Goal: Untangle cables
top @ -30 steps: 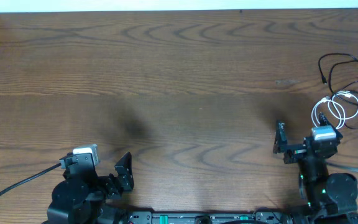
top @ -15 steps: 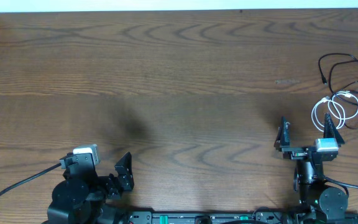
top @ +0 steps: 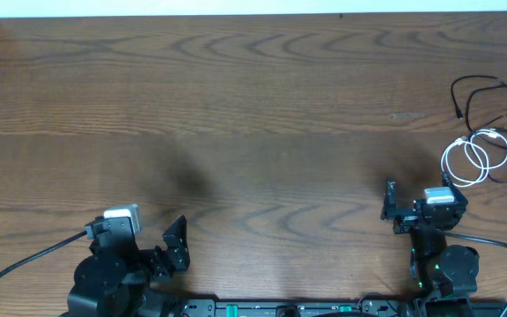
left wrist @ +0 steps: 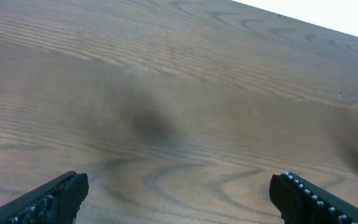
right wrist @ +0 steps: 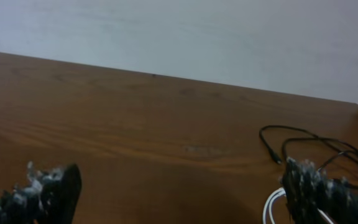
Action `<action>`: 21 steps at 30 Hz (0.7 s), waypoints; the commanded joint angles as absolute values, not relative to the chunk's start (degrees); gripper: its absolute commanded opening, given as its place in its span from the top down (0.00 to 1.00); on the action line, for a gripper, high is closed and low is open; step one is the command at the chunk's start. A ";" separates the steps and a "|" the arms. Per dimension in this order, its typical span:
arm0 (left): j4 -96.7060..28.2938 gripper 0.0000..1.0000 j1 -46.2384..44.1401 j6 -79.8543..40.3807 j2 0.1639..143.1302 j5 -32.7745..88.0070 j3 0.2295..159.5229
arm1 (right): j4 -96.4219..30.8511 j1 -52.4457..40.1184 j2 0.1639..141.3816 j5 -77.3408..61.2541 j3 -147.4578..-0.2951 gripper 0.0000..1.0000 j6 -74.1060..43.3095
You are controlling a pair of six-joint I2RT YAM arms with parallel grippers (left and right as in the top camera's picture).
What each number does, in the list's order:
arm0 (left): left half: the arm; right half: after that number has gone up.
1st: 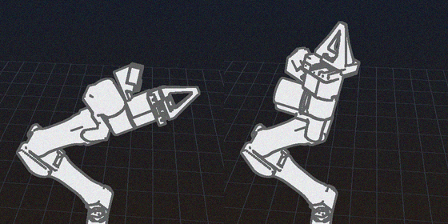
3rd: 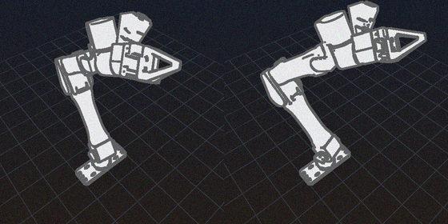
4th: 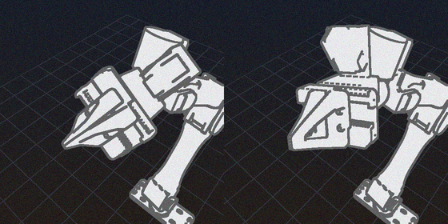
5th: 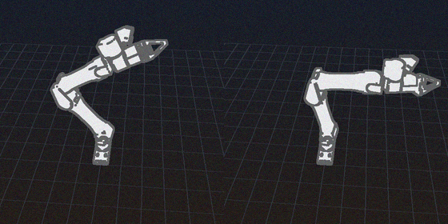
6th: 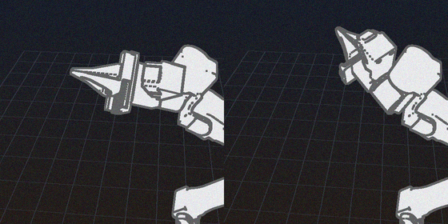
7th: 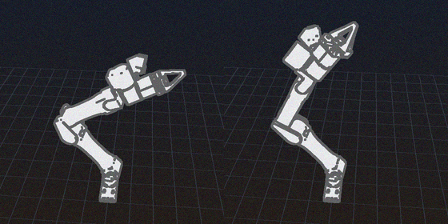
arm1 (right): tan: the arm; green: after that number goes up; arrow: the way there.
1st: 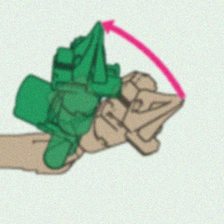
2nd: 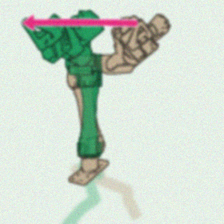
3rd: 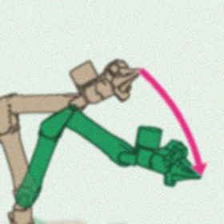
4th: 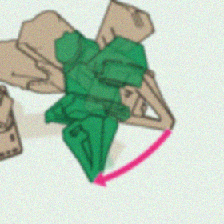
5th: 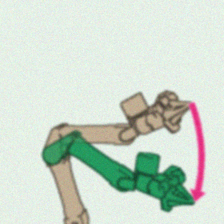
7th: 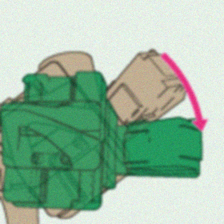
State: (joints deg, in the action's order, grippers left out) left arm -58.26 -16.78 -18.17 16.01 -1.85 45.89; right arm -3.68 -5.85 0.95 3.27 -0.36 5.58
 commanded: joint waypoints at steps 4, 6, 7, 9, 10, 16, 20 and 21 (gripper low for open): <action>-58.24 0.02 -16.95 -17.85 15.86 -2.15 45.65 | -4.12 -5.45 0.38 2.20 -0.32 0.01 6.28; -58.24 0.02 -16.95 -17.85 15.86 -2.15 45.63 | -4.14 -5.45 0.38 2.20 -0.32 0.01 6.31; -58.24 0.02 -16.95 -17.85 15.86 -2.15 45.63 | -4.14 -5.45 0.38 2.20 -0.32 0.01 6.31; -58.24 0.03 -16.95 -17.85 15.86 -2.15 45.63 | -4.12 -5.45 0.38 2.20 -0.32 0.01 6.31; -58.24 0.02 -16.97 -17.85 15.86 -2.15 45.63 | -4.12 -5.45 0.38 2.20 -0.32 0.01 6.28; -58.24 0.02 -16.97 -17.85 15.86 -2.15 45.63 | -4.14 -5.45 0.38 2.20 -0.32 0.01 6.31; -58.24 0.03 -16.97 -17.85 15.86 -2.15 45.63 | -4.12 -5.45 0.38 2.20 -0.32 0.01 6.28; -58.24 0.02 -16.95 -17.85 15.86 -2.15 45.63 | -4.14 -5.45 0.38 2.20 -0.32 0.01 6.28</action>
State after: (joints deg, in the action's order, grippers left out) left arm -58.24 -16.78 -18.17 16.03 -1.85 45.82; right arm -3.84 -5.85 0.93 2.55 -0.36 5.67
